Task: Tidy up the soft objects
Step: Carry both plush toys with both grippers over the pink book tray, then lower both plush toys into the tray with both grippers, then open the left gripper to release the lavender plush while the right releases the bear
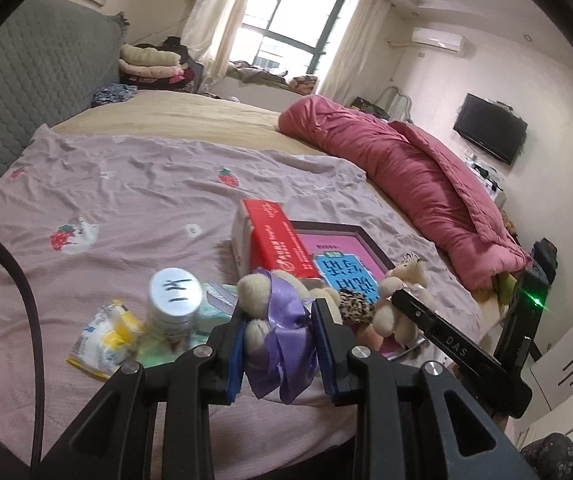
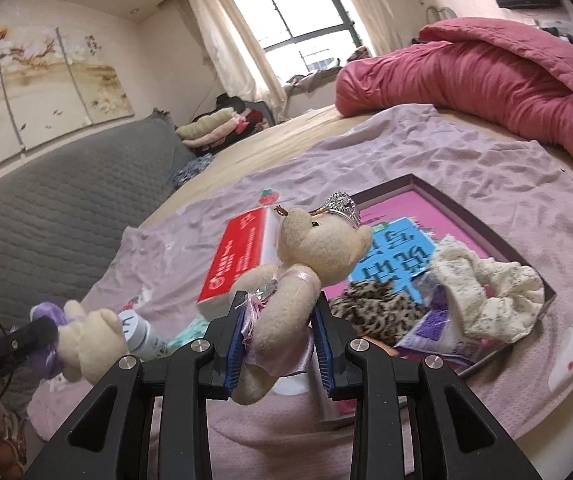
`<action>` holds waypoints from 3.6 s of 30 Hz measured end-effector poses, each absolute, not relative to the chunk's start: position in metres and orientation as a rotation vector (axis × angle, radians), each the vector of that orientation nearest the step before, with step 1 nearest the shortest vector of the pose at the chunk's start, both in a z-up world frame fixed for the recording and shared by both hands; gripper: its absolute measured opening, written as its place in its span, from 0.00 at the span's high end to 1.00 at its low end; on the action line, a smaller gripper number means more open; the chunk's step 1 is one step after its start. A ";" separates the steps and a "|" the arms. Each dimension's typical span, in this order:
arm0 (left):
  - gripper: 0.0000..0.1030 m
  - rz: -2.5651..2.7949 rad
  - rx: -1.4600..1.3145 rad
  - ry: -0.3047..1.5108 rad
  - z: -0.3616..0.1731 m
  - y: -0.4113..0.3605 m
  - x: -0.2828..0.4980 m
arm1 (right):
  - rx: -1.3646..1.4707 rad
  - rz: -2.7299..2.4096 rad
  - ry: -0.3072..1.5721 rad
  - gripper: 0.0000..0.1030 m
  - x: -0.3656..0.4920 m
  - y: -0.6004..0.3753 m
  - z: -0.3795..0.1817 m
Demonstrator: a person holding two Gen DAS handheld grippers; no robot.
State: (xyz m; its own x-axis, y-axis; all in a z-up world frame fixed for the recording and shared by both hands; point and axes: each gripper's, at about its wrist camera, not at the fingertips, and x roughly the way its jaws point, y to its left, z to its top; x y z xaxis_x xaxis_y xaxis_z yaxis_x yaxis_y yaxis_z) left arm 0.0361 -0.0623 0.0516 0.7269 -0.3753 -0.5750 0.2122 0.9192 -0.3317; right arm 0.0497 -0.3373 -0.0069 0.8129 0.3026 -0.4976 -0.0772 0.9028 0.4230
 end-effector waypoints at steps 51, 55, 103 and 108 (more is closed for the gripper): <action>0.69 -0.514 -0.087 0.881 -0.027 -0.253 0.131 | 0.552 -0.002 0.564 0.70 0.054 -0.432 -0.031; 0.69 -0.514 -0.100 0.889 -0.028 -0.253 0.134 | 0.544 0.006 0.580 0.70 0.063 -0.431 -0.035; 0.63 -0.453 -0.174 1.003 -0.037 -0.243 0.162 | 0.600 -0.055 0.741 0.41 0.092 -0.441 -0.066; 0.58 -0.422 -0.200 1.009 -0.039 -0.239 0.171 | 0.525 -0.035 0.708 0.34 0.090 -0.428 -0.056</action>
